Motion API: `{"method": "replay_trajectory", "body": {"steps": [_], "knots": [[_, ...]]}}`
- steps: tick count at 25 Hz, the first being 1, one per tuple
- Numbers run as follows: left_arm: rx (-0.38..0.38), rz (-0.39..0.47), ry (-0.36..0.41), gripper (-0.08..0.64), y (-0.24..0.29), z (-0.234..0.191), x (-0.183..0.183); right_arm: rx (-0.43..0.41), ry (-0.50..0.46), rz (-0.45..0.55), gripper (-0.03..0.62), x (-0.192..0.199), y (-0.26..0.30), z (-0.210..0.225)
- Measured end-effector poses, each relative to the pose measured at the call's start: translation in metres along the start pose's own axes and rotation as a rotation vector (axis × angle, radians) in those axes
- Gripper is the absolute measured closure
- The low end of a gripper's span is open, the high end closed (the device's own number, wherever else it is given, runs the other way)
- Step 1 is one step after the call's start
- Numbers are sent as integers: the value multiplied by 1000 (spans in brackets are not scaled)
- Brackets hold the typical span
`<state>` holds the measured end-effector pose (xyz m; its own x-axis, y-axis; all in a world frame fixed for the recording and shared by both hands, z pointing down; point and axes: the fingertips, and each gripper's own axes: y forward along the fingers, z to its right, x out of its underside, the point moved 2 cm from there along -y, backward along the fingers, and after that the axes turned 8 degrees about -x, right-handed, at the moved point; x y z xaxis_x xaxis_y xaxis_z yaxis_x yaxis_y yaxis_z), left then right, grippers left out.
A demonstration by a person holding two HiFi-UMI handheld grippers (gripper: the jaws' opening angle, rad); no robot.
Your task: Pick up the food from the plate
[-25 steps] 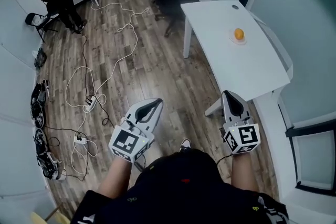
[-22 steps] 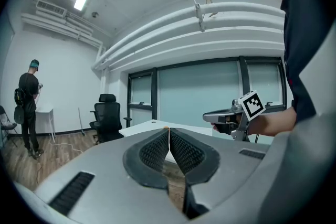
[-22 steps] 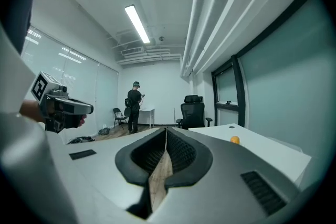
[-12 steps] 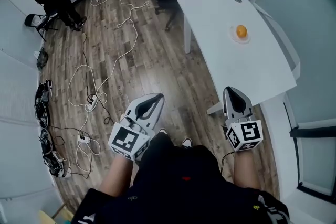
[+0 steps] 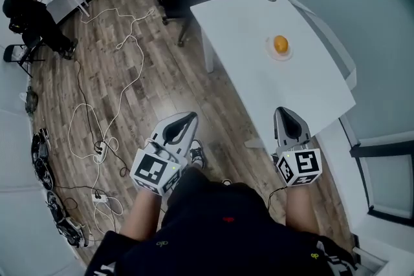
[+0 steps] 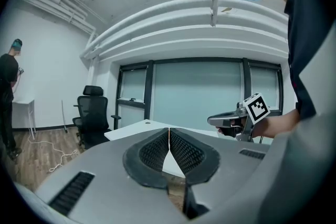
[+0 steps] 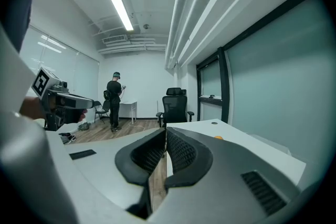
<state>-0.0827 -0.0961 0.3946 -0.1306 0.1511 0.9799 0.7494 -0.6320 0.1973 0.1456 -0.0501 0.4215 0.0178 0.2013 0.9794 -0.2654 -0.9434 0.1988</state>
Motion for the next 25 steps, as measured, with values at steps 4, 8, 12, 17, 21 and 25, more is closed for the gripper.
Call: {"method": "replay_trajectory", "body": {"steps": [4,8,12,17,21,25], "knots": [[91,-15,47,537,49,-36,-12,76,11,-9,568,-17,49,21],[161,-18,83,537,88,-82,-18,170,46,-12,568,-31,94,40],[217,-22,75,537,124,-125,-25,200,37,-26,568,-44,136,41],[315,-51,81,537,166,-146,-25,235,18,-55,568,-50,168,49],[374,-66,72,537,197,-146,-25,285,25,-76,568,-48,176,71],[406,-64,88,537,243,-136,-31,318,33,-85,566,-41,183,114]]}}
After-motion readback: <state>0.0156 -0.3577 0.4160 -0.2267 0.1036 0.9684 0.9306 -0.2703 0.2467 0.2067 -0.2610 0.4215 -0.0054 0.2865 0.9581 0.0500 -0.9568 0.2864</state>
